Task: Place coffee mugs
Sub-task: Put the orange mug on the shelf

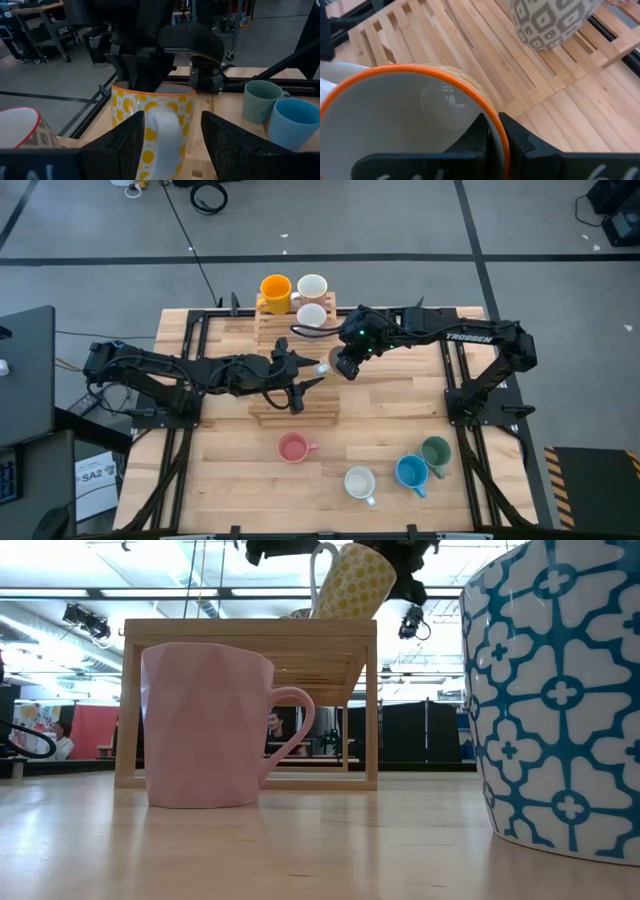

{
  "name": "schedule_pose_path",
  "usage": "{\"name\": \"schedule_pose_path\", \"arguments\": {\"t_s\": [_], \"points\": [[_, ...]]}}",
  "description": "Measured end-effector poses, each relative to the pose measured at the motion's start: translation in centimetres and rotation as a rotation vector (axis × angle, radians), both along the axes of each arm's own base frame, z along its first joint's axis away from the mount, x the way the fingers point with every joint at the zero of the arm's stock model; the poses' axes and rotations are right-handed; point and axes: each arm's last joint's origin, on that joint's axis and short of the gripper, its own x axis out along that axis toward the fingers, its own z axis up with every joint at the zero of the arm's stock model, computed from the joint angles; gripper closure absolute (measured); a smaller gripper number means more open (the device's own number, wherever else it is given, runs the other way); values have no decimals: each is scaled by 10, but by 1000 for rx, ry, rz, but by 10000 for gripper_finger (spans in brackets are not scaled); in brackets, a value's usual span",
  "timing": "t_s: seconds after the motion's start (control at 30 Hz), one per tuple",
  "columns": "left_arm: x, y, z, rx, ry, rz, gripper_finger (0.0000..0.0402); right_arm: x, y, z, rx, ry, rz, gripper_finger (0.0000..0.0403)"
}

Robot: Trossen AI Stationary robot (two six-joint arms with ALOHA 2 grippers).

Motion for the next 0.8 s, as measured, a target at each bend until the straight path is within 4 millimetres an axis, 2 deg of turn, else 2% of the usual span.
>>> {"name": "schedule_pose_path", "arguments": {"t_s": [0.3, 0.8], "points": [[0, 1, -2, 6, 18, 19, 206, 3, 0, 2, 10, -38, 13, 368], [-1, 1, -2, 11, 18, 33, 291, 3, 0, 2, 20, -39, 13, 368]]}}
